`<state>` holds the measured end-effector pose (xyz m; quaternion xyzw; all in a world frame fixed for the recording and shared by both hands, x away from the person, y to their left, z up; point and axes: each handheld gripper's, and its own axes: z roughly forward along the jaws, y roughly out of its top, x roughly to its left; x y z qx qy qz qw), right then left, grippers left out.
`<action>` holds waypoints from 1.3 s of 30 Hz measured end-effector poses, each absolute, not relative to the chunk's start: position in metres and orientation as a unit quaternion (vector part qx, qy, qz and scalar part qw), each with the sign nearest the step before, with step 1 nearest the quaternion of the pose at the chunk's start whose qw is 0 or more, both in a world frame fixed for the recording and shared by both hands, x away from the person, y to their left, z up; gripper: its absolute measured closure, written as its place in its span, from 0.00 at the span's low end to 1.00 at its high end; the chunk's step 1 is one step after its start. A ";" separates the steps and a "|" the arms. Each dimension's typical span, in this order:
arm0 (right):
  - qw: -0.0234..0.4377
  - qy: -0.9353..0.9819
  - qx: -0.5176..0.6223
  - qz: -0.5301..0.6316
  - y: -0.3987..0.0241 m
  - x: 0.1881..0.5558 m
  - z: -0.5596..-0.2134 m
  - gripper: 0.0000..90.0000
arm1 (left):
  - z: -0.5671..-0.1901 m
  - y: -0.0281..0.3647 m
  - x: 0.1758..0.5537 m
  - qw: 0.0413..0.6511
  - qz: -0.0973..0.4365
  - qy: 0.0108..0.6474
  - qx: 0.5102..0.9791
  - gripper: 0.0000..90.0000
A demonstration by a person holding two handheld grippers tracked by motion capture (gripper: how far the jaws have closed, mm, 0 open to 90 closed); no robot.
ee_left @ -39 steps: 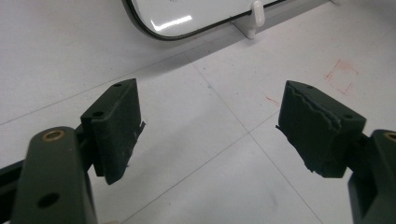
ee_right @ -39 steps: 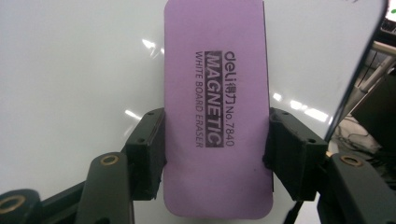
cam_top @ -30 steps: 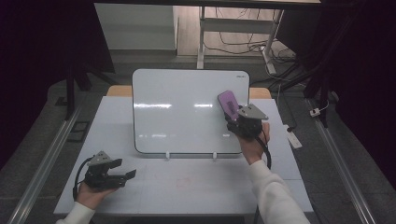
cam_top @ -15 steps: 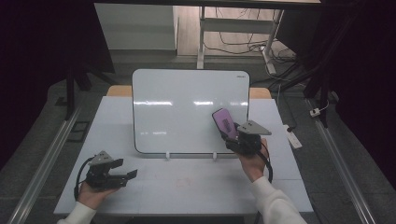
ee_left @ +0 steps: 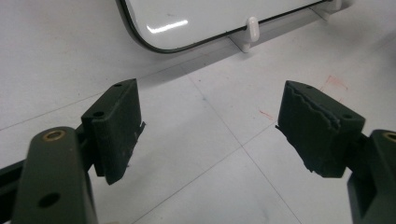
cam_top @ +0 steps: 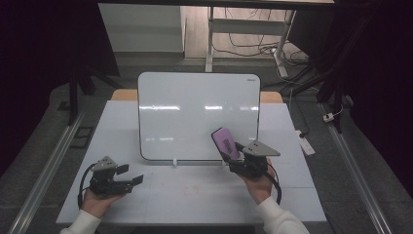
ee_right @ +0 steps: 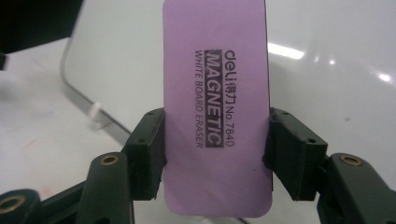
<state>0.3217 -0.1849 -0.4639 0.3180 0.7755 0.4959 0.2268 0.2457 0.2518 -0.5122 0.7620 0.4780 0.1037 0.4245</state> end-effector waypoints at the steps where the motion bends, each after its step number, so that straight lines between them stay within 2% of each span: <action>1: 0.222 0.775 0.317 0.501 -0.185 0.319 -0.465 0.46 | -0.512 0.251 0.246 0.424 0.104 0.477 0.763 0.25; 21: 0.166 0.786 0.284 0.524 -0.167 0.299 -0.478 0.46 | -0.502 0.235 0.249 0.443 0.099 0.466 0.760 0.25; 39: 0.154 0.792 0.266 0.527 -0.145 0.297 -0.484 0.46 | -0.491 0.217 0.255 0.465 0.083 0.453 0.756 0.25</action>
